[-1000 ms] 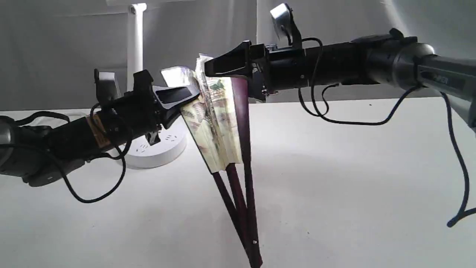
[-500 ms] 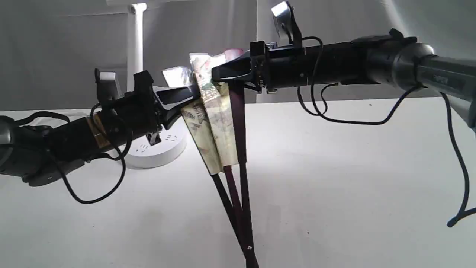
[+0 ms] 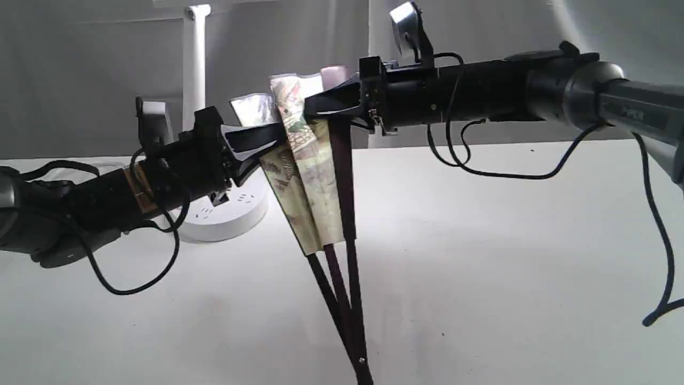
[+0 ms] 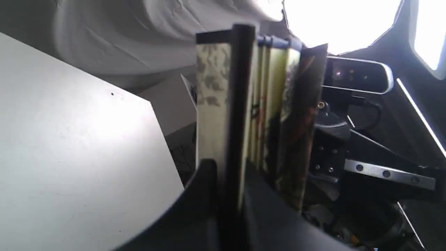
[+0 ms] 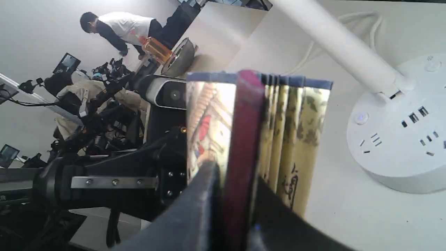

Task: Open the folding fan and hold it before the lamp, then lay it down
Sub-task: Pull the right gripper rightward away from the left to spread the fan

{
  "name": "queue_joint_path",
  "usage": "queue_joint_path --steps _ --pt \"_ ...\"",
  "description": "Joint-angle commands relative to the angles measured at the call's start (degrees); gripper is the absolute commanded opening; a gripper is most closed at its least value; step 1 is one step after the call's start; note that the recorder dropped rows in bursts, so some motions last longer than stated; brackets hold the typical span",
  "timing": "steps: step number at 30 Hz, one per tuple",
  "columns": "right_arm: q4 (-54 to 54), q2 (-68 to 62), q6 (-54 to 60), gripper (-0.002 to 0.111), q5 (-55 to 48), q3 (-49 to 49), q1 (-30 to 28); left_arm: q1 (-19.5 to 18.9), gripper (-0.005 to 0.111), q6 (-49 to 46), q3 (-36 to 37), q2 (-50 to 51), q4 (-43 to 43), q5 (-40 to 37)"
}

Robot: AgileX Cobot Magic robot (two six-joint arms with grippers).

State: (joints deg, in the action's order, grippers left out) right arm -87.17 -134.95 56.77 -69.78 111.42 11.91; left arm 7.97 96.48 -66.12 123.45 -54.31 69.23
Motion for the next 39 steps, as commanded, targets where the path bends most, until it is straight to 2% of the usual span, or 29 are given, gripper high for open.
queue_joint_path --steps 1,13,20,39 --pt "1.64 0.6 2.16 0.0 -0.18 -0.03 -0.03 -0.06 0.0 0.79 -0.17 -0.8 0.08 0.73" --pt "1.64 0.6 2.16 0.0 -0.18 -0.03 -0.03 -0.06 0.0 -0.82 -0.17 -0.8 -1.91 0.73" --pt "1.64 0.6 -0.15 0.0 -0.18 -0.03 -0.53 -0.06 0.0 -0.58 -0.17 -0.8 0.73 0.73" --pt "1.64 0.6 -3.08 0.0 -0.18 -0.03 -7.97 -0.79 0.0 -0.84 -0.17 -0.8 5.13 0.73"
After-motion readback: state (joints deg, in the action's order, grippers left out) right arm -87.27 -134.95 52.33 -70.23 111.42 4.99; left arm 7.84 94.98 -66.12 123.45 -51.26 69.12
